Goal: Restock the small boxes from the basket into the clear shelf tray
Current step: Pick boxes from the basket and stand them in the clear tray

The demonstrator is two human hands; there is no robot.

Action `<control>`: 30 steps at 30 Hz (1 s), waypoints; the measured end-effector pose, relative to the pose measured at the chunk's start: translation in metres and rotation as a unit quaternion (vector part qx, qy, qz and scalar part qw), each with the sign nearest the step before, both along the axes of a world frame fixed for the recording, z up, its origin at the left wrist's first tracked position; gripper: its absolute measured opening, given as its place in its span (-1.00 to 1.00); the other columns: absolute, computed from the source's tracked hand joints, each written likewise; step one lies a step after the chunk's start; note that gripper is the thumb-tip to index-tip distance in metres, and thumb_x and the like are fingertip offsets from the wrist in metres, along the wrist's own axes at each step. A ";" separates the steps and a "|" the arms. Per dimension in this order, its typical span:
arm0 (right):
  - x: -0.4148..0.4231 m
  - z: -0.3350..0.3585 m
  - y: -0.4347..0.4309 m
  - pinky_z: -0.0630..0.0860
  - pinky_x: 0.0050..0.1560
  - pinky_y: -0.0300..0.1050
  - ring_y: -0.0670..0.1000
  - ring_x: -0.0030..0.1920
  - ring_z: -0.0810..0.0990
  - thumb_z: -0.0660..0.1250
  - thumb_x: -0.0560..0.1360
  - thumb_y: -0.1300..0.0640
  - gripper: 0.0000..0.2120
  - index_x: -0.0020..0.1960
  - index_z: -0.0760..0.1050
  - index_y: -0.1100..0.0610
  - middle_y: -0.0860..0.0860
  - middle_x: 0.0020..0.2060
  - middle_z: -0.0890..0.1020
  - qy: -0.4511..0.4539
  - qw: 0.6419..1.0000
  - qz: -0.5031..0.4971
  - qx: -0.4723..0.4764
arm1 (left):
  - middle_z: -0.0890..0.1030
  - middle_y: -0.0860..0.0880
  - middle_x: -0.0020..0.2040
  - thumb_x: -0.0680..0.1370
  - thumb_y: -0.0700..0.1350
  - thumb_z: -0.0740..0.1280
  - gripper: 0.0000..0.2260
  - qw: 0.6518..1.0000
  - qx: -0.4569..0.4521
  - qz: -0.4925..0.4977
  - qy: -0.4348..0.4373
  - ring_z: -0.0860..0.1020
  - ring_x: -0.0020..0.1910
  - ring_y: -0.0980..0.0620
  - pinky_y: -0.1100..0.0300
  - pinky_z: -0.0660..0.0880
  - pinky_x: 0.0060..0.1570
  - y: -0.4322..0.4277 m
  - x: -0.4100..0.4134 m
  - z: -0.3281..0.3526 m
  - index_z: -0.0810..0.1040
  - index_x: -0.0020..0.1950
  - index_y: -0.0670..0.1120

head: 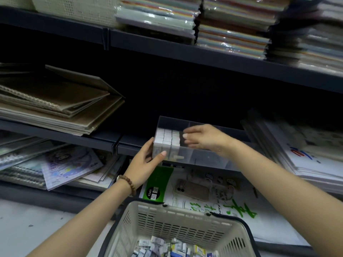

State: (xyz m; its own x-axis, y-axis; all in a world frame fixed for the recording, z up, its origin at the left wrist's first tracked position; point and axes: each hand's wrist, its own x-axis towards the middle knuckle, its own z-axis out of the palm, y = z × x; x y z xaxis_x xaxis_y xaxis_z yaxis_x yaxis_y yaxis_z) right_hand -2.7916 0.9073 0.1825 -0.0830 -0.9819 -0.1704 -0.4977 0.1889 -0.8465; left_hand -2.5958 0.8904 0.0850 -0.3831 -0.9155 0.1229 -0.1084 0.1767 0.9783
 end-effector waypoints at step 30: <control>-0.070 -0.422 0.160 0.32 0.38 0.04 0.10 0.41 0.30 0.31 0.53 0.01 -0.42 0.47 0.20 0.13 0.09 0.44 0.25 0.014 0.950 -0.086 0.298 | 0.51 -0.24 0.22 0.59 0.06 0.17 -0.59 0.855 0.314 -0.049 -0.410 0.53 0.07 -0.14 0.09 0.47 0.03 0.108 0.020 -0.320 0.44 0.27 -0.23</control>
